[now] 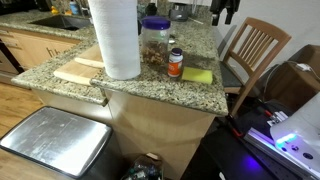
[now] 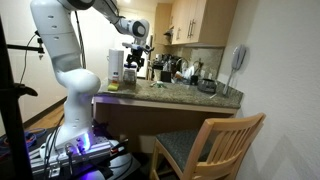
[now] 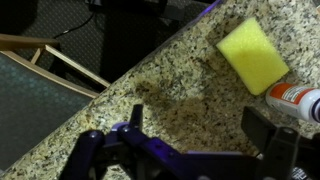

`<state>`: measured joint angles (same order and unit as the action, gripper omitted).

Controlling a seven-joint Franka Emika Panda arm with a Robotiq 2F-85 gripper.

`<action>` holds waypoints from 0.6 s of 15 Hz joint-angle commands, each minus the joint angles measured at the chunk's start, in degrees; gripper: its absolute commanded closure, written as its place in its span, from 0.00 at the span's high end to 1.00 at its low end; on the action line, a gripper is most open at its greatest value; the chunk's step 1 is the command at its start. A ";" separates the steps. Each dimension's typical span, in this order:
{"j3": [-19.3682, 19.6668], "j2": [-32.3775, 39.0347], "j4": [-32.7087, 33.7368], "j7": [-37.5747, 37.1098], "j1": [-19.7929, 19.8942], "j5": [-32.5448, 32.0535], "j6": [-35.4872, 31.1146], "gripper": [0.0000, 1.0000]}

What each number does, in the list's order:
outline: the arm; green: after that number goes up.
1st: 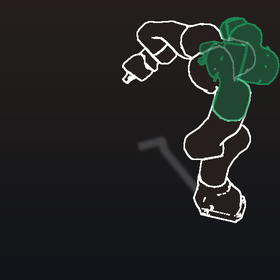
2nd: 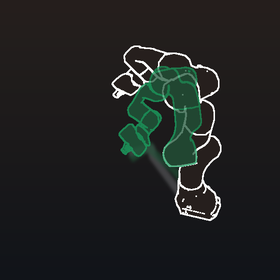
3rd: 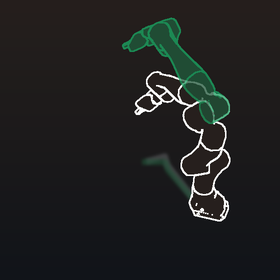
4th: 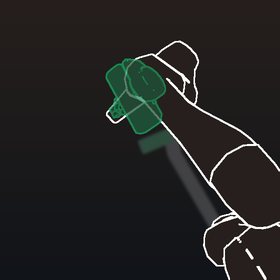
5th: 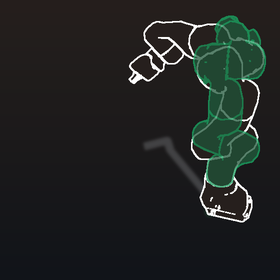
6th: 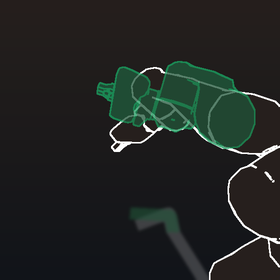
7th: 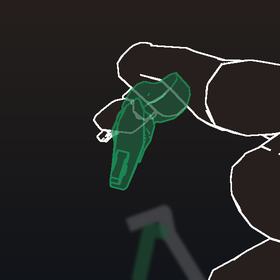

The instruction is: Replace the spoon on the jar with the sponge

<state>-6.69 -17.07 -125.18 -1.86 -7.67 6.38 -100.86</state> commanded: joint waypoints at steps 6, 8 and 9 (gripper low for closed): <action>-0.41 -1.63 1.27 2.93 -0.90 1.67 -6.16 1.00; -1.11 -2.85 2.92 4.63 -1.99 1.87 -8.65 1.00; -1.61 -2.98 3.85 5.96 -2.78 1.64 -9.56 1.00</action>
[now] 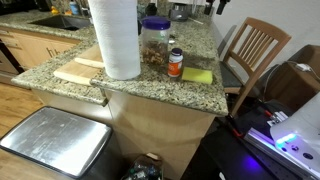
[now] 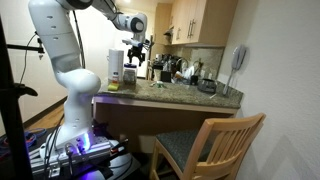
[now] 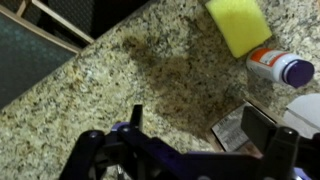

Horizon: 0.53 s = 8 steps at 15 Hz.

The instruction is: Replace the spoon on the jar with the sponge

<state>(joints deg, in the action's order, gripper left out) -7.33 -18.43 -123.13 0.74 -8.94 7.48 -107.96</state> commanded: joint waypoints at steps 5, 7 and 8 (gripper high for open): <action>-2.65 -1.28 3.49 3.49 -3.17 -0.05 -3.44 1.00; -2.99 -0.66 3.90 3.50 -3.36 -0.09 -3.46 1.00; -2.38 0.43 4.20 6.78 -4.01 0.95 -3.10 1.00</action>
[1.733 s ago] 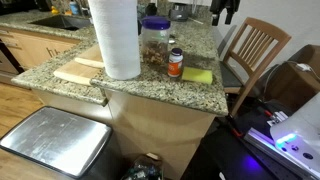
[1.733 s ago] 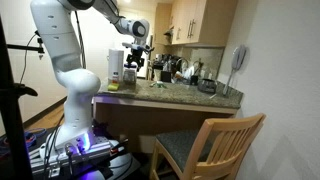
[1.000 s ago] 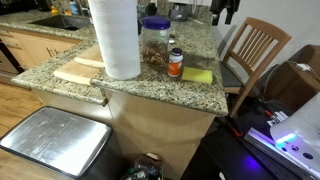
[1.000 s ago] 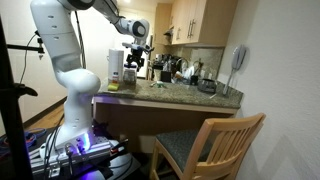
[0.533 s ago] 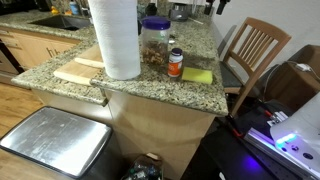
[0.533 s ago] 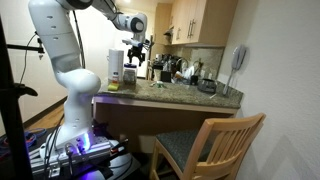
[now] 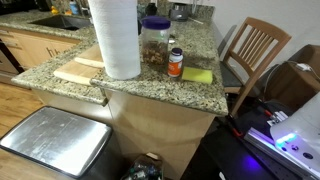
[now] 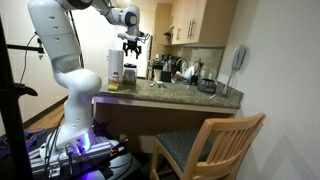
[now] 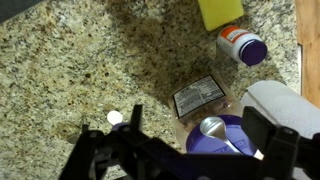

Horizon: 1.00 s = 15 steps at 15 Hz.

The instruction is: Replace the spoon on the jar with the sponge

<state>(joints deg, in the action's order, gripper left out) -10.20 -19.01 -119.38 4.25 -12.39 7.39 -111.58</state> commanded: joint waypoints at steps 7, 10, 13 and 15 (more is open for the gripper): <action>-1.29 8.24 3.84 18.98 -3.04 -5.82 -10.01 1.00; -2.06 11.76 4.51 23.37 -4.80 -2.98 -16.77 1.00; -2.47 11.06 3.32 21.55 -4.78 -3.30 -16.97 1.00; -2.77 12.21 3.53 20.68 -4.66 -4.22 -17.48 1.00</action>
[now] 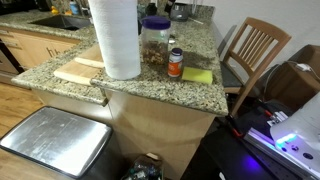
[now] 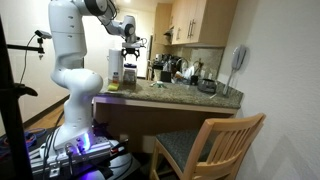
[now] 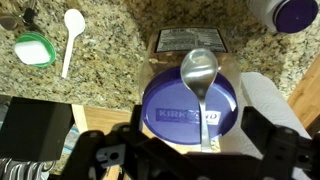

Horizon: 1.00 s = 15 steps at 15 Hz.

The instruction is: Replace the spoon on the jar with the sponge

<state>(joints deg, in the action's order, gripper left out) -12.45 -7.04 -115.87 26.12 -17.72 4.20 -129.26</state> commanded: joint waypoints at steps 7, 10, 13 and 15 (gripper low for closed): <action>-2.48 2.21 -0.97 0.33 -0.74 0.58 -2.77 1.00; -2.73 3.50 -1.10 -0.06 -0.52 0.30 -3.40 1.00; -2.55 4.70 -0.95 -0.35 -0.11 0.66 -3.86 0.92; -2.62 5.12 -0.73 0.39 -0.14 1.28 -3.82 0.68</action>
<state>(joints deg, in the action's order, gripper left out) -14.80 -2.82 -116.31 25.54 -18.34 4.08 -131.85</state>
